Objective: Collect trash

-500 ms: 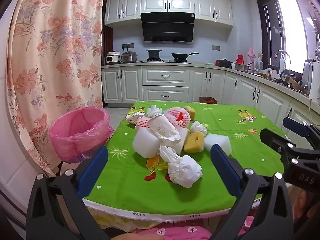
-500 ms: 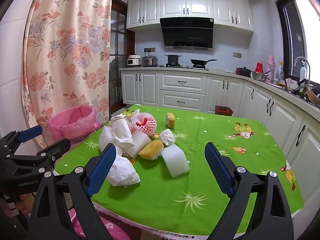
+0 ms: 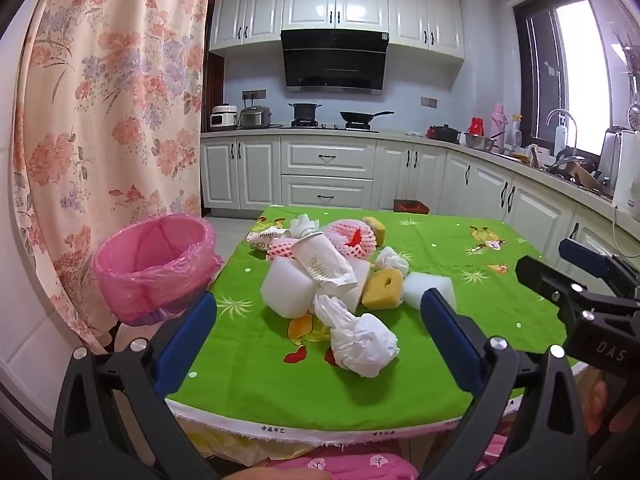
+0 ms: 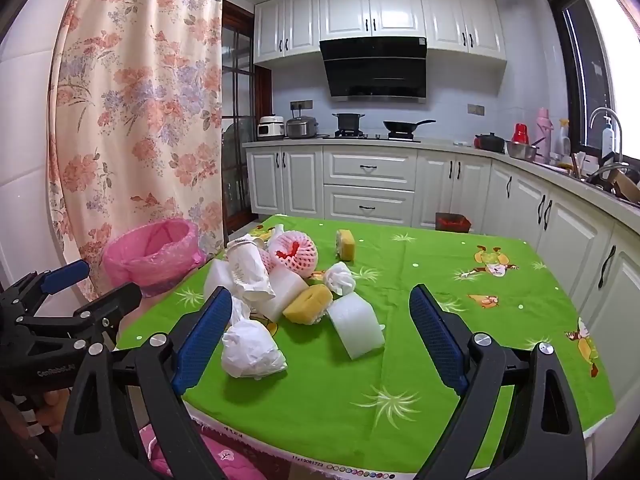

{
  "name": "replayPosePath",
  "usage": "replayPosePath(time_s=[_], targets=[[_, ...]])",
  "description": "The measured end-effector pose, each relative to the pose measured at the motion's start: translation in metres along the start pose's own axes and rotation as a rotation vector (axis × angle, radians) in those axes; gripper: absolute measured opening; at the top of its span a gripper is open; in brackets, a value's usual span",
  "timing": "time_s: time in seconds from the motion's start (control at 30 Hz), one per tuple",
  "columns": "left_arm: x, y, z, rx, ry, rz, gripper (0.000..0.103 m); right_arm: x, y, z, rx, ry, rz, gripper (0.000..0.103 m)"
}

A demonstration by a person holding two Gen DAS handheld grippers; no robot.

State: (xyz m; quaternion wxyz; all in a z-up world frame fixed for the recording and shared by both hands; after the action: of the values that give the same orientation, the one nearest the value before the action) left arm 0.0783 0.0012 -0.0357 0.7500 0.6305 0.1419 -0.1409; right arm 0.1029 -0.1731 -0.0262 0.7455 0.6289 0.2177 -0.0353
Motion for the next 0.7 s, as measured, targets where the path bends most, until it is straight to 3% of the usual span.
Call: replayPosePath(time_s=[0.7], targets=[[-0.003,0.0024,-0.004,-0.012,-0.004,0.005,0.099,0.0034,-0.0002,-0.0018,0.011,0.007,-0.007,0.085]])
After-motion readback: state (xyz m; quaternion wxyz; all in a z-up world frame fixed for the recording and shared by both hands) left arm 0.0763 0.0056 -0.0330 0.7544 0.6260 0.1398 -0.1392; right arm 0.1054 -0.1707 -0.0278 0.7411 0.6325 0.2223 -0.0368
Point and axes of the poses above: each gripper's, at about its wrist camera, not at the fingertips, and x roughly the way its jaws point, z to its right, y to its top, the point moved 9 cm from there along x, roughly the way its jaws point, and after that the axes turned 9 degrees about -x, right-handed, at the moved point
